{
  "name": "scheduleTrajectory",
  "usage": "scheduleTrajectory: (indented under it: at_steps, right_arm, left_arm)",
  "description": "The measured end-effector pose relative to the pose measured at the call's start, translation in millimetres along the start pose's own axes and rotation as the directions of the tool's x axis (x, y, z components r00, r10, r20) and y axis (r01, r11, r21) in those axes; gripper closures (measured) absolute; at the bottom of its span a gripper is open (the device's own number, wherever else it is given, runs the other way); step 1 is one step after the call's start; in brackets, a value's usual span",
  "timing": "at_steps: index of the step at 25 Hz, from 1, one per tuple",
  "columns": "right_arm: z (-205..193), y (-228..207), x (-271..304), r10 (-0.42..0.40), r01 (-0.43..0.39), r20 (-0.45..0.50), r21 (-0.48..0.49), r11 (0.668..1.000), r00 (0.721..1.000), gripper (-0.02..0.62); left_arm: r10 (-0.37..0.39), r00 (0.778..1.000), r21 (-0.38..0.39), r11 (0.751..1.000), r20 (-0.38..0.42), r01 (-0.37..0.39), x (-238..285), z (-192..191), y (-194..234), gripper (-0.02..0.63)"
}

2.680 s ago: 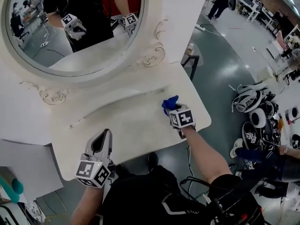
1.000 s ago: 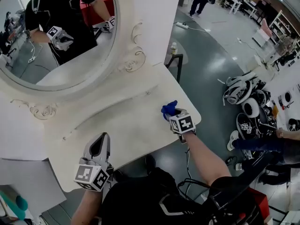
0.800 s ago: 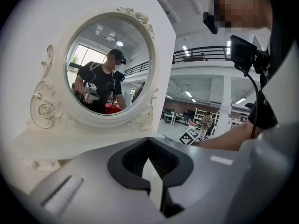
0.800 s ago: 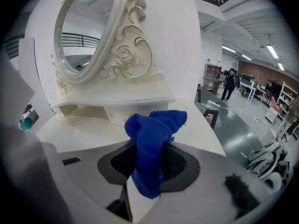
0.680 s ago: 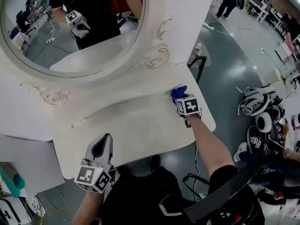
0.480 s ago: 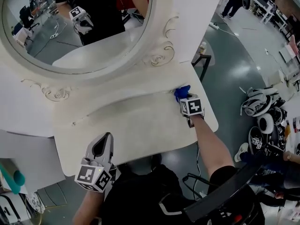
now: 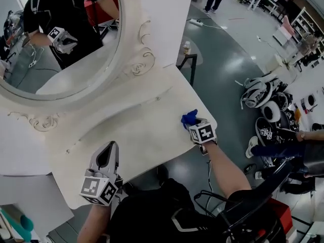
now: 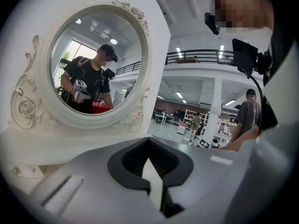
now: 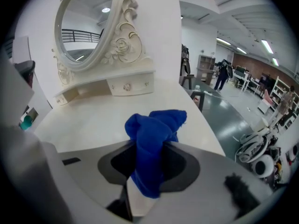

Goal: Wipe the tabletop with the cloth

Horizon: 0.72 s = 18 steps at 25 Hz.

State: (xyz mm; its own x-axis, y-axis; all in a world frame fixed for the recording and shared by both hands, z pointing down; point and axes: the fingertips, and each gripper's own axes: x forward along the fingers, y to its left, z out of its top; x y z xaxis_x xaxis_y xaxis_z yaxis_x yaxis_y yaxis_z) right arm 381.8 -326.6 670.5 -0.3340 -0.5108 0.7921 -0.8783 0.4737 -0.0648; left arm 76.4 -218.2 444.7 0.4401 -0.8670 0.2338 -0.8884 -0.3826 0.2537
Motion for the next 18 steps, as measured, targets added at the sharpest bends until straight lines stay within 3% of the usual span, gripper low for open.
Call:
scheduleTrajectory:
  at_steps: [4, 9, 13, 18]
  right_arm:
    - [-39.7, -9.5, -29.8, -0.032, 0.033, -0.007, 0.062, 0.998, 0.999, 0.459]
    - [-59.1, -11.0, -49.1, -0.053, 0.053, -0.038, 0.017, 0.998, 0.998, 0.459]
    - [-14.5, -26.2, -48.0, -0.073, 0.07, 0.062, 0.056, 0.996, 0.995, 0.459]
    - [74.4, -41.0, -4.7, -0.025, 0.029, 0.126, -0.031, 0.999, 0.992, 0.459]
  left_arm:
    - [-0.065, 0.998, 0.013, 0.998, 0.004, 0.065, 10.9, 1.2, -13.5, 0.597]
    - [-0.095, 0.995, 0.022, 0.995, 0.004, 0.095, 17.1, 3.2, -22.2, 0.598]
    - [-0.069, 0.997, 0.017, 0.997, 0.014, 0.069, 19.0, 8.8, -18.7, 0.597]
    - [0.005, 1.0, 0.009, 1.0, -0.005, -0.004, 16.6, 6.0, -12.5, 0.597]
